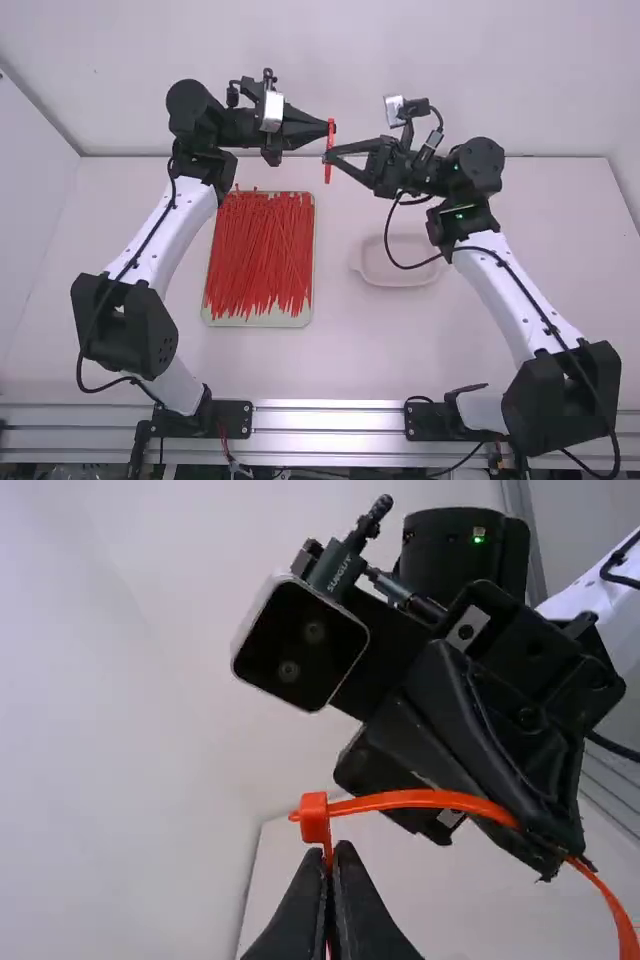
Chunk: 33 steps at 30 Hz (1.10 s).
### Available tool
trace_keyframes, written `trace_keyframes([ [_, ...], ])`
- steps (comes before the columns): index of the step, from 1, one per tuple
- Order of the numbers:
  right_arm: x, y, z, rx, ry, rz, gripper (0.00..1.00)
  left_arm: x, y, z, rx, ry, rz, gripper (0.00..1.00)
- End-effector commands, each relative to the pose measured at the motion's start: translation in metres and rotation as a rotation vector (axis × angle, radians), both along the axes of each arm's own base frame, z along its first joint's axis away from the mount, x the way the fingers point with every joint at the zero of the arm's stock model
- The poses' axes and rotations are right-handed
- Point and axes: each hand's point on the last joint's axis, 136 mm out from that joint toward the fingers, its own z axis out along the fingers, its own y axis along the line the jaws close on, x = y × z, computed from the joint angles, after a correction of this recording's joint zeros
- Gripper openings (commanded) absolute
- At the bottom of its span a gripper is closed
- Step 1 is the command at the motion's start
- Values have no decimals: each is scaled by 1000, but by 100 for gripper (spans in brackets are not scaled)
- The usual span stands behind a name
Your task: Fasten the cable tie
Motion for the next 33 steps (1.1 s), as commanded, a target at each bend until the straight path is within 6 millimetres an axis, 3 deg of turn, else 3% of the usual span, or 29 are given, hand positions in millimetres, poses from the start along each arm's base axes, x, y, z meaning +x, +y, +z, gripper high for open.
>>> trace_keyframes([
  [1, 4, -2, 2, 13, 6, -23, 0, -6, 0, 0, 10, -13, -23, 2],
  [8, 11, -6, 4, 25, 0, -63, 0, -16, -15, 0, 9, -16, -66, 2],
  [33, 32, -28, 8, 50, 25, -160, 0, -32, -17, -12, 63, 30, -170, 2],
])
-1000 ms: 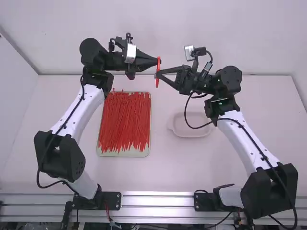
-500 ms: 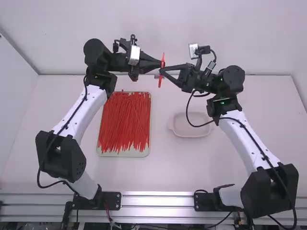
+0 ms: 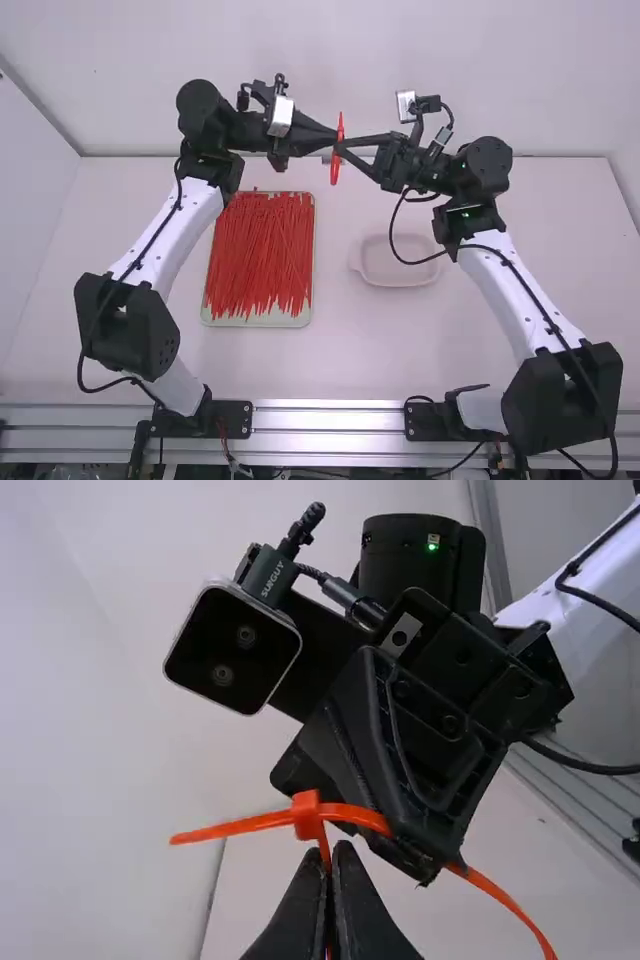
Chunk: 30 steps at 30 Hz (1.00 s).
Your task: Fasten the cable tie
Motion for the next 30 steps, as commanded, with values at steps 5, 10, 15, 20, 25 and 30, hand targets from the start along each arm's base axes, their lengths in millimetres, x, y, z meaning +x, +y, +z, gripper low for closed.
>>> trace_keyframes([
  [5, 21, -14, 8, 47, 10, -117, 0, -26, -14, -9, 32, -17, -123, 2],
  [10, 22, -16, 9, 50, 11, -125, 0, -27, -14, -14, 28, -36, -123, 2],
  [15, 29, -25, 9, 57, 29, -156, 0, -27, -14, -19, 29, -32, -125, 2],
  [20, 27, -25, 7, 47, 25, -140, 0, -26, -14, -18, 27, -35, -121, 2],
  [25, 16, -21, 3, 14, 13, -75, 13, -28, -14, -15, 25, -40, -121, 2],
  [30, 15, -27, 0, 4, 28, -63, 36, -31, -13, -11, 26, -29, -126, 2],
])
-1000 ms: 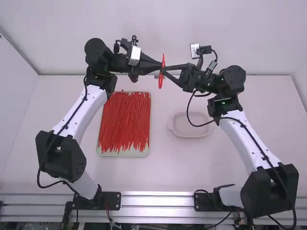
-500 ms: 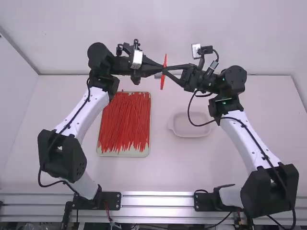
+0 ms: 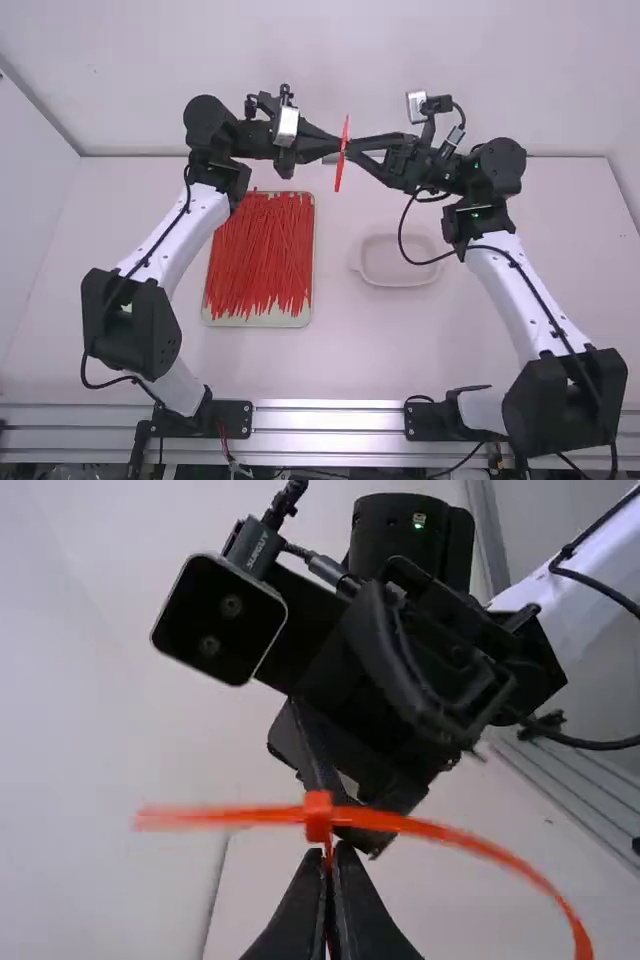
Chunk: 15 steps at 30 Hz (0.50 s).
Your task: Fasten the cable tie
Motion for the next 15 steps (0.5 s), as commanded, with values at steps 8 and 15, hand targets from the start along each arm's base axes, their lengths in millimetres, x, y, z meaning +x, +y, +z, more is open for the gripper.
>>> trace_keyframes([
  [8, 23, -25, 8, 60, 83, -94, 43, -29, -9, -2, 50, -1, -128, 2],
  [15, 14, -14, 13, 67, 77, -52, 43, -26, -13, 2, 31, -5, -106, 2],
])
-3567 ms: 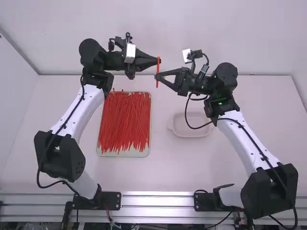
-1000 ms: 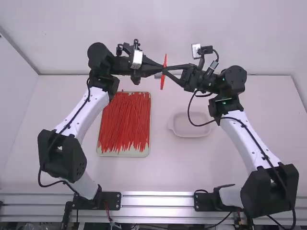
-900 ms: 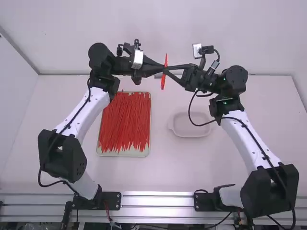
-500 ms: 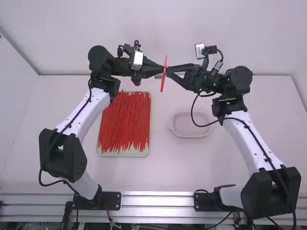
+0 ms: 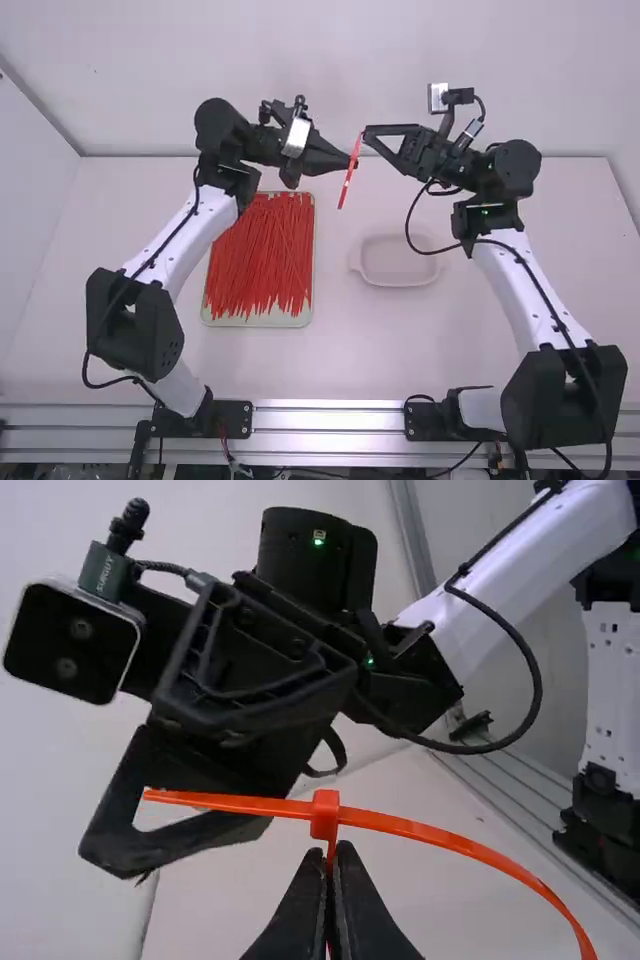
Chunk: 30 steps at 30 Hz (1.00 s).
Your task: Fasten the cable tie
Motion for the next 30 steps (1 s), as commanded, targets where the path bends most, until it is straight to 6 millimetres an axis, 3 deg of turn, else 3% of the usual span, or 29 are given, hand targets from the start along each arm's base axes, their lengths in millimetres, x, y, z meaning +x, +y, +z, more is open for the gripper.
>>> trace_keyframes([
  [1, -6, 6, 5, 7, 7, 24, 43, -1, 0, 9, -18, -19, 20, 2],
  [7, -9, 7, 4, 2, 17, 45, 41, 1, 0, 11, -24, -16, 30, 2],
  [12, -10, 8, 4, 1, 17, 51, 33, 3, 0, 12, -32, -10, 45, 2],
  [21, -15, 16, 4, 2, 13, 73, 32, 3, -3, 12, -31, -1, 43, 2],
  [22, -15, 16, 4, 2, 13, 73, 27, 3, -3, 12, -31, -1, 43, 2],
  [25, -15, 16, 4, 4, 17, 71, 0, 4, -3, 11, -28, 9, 43, 2],
  [30, -15, 16, 4, 3, 15, 71, 0, 6, 0, 10, -27, 14, 52, 2],
])
